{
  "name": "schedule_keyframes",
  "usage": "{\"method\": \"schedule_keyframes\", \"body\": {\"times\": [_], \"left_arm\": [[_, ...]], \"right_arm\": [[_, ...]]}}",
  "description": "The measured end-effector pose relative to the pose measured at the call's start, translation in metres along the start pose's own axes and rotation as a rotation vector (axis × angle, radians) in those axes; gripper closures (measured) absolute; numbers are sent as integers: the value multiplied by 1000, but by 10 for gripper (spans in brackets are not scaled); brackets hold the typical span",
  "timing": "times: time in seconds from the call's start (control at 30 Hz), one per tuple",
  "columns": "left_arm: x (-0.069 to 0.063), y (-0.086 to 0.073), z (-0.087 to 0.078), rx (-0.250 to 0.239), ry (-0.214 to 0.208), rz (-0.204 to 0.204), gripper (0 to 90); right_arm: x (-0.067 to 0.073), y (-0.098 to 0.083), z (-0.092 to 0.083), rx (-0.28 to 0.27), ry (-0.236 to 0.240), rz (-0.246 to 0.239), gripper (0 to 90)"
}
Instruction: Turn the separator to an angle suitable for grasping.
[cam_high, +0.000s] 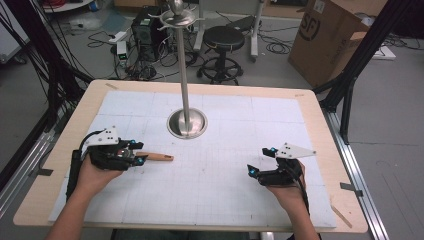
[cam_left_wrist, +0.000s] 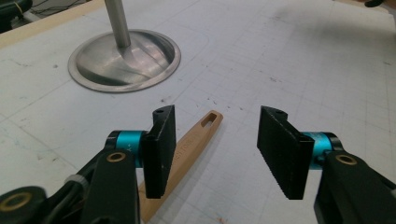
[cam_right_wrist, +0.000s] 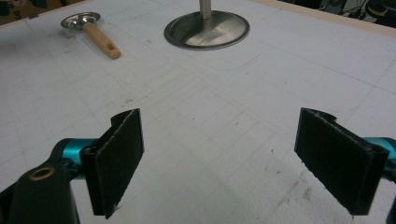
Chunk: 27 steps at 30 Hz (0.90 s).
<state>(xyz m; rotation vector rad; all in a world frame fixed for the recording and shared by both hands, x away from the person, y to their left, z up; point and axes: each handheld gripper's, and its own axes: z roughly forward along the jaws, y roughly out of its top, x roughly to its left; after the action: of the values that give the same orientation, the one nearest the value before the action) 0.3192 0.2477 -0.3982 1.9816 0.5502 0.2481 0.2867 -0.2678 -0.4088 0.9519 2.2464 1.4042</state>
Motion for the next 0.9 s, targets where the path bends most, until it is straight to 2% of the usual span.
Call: {"method": "schedule_keyframes", "body": {"times": [0.2, 0.5, 0.63, 0.9], "left_arm": [[6, -3, -17, -36, -11, -15, 401], [9, 2, -32, -51, -6, 10, 292], [9, 6, -33, -31, 7, 25, 211], [11, 8, -28, 4, 32, 56, 173]], "right_arm": [[0, 0, 0, 1, 1, 6, 144], [1, -1, 1, 8, 4, 3, 144], [1, -3, 1, 10, 4, 3, 144], [-1, -8, -3, 10, -1, 12, 144]]}}
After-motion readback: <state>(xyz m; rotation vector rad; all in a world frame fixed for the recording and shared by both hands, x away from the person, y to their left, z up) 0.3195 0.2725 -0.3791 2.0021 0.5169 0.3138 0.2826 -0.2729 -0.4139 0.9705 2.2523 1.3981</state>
